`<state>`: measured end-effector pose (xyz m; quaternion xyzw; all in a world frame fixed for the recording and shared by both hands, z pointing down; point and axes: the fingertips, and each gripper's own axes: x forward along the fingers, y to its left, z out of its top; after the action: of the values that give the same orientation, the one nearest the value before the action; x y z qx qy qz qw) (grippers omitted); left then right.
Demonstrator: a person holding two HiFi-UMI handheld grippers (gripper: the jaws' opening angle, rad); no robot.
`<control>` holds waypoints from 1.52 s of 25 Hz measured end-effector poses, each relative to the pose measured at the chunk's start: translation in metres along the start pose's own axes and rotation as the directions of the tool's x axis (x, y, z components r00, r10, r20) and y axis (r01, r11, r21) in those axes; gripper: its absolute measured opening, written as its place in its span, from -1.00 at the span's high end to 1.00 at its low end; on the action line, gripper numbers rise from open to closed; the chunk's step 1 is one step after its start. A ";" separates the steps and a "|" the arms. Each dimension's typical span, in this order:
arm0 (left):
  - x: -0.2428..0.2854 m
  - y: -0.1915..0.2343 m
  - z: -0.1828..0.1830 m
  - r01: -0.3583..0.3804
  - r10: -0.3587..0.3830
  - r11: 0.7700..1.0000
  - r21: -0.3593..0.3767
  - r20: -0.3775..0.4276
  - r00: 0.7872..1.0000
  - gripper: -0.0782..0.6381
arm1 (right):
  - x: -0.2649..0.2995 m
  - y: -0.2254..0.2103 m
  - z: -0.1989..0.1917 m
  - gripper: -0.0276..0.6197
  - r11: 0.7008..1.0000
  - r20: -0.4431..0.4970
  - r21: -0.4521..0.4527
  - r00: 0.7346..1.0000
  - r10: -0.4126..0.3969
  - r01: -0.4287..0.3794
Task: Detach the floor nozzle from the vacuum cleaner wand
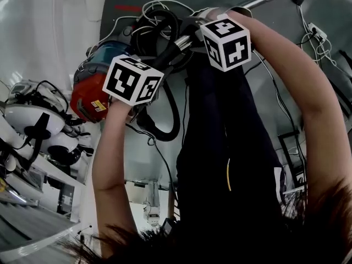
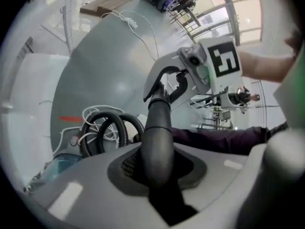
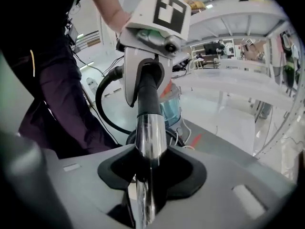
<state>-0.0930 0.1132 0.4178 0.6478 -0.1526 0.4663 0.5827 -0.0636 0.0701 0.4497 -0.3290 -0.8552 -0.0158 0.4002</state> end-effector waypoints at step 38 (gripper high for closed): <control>0.012 -0.008 -0.021 0.067 -0.075 0.995 -0.075 -0.109 0.991 0.64 | -0.001 0.000 -0.007 0.44 0.992 -0.005 -0.056 0.993 -0.114 0.114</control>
<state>-0.0902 0.1385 0.4199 0.6046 -0.1131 0.4752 0.6292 -0.0583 0.0675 0.4544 -0.2905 -0.8701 -0.0638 0.3930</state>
